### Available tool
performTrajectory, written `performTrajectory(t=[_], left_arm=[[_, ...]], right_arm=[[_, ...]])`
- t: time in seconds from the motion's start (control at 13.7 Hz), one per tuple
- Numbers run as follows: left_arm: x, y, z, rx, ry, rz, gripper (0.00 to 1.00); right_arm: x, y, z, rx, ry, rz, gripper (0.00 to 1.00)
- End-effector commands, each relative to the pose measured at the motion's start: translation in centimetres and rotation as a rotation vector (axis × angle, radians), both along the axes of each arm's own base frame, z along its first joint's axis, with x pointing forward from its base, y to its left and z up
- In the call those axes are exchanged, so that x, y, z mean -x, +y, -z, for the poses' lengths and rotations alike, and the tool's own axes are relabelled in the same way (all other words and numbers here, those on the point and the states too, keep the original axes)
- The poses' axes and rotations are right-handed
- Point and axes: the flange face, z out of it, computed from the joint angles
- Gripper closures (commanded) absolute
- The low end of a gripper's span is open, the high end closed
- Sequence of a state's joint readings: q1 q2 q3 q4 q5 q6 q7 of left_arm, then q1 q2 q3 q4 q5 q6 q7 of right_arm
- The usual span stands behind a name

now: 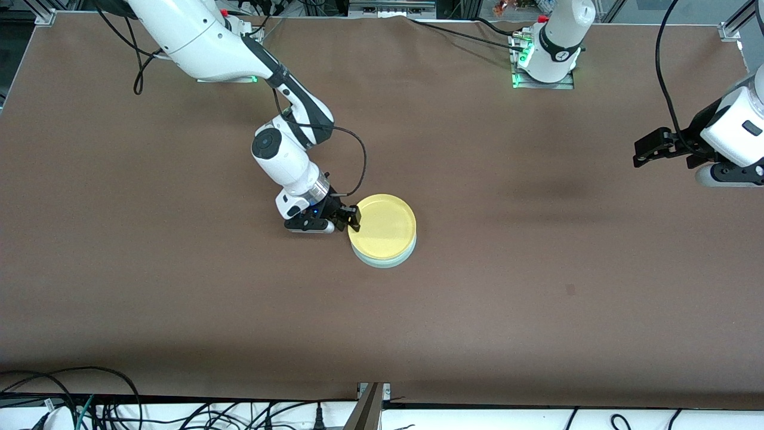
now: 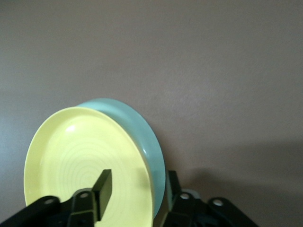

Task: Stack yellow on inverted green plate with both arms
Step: 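Slide the yellow plate onto the inverted green plate with the right gripper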

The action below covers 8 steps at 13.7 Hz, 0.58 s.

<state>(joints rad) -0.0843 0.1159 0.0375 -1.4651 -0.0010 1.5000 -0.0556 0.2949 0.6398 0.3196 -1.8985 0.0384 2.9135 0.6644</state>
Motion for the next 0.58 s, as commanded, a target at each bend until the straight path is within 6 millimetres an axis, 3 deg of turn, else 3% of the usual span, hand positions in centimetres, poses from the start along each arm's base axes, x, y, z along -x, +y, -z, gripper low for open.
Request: performTrajectory(t=[0.0, 0.22, 0.51], left_arm=[[-0.5, 0.0, -0.6, -0.012, -0.011, 0.006, 0.00], [-0.6, -0.2, -0.2, -0.012, -0.005, 0.009, 0.00], [-0.7, 0.0, -0.2, -0.015, -0.006, 0.009, 0.00]], right_arm=[[-0.9, -2.5, -6.3, 0.108, 0.031, -0.016, 0.00], [-1.3, -5.8, -12.1, 0.217, 0.082, -0.071, 0.00], [-3.8, -16.0, -22.2, 0.340, 0.128, -0.119, 0.00]])
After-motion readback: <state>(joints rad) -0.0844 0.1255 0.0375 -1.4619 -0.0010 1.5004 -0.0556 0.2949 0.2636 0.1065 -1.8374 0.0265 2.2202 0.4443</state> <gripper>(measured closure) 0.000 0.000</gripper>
